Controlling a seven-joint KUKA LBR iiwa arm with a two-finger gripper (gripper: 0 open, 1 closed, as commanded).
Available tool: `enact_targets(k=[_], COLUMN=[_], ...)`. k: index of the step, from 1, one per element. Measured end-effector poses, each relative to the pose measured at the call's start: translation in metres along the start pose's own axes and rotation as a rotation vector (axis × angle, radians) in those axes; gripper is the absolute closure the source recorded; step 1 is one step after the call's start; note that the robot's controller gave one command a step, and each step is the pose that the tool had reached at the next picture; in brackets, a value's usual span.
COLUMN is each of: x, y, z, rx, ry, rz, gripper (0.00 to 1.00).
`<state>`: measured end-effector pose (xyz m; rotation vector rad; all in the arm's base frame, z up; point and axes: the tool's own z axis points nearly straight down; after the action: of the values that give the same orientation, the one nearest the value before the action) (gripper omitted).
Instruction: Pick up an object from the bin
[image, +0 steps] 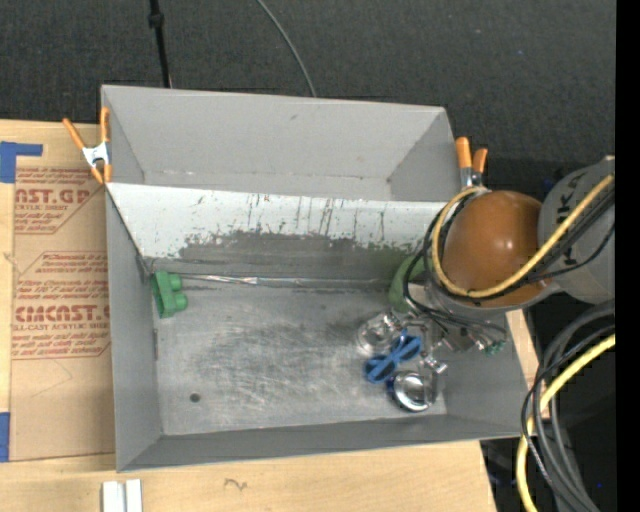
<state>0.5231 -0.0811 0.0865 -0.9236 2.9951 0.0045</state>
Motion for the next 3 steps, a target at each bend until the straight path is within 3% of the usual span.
enact_targets(k=[1,2,3], x=[-0.001,-0.013,-0.015], y=[-0.001,-0.07,-0.006], z=[-0.003,-0.141,-0.046], rx=[0.004,0.007,-0.009], ry=[-0.001,0.001,0.01], rz=[0.0,-0.316,-0.212], gripper=[1.0,1.0,1.0])
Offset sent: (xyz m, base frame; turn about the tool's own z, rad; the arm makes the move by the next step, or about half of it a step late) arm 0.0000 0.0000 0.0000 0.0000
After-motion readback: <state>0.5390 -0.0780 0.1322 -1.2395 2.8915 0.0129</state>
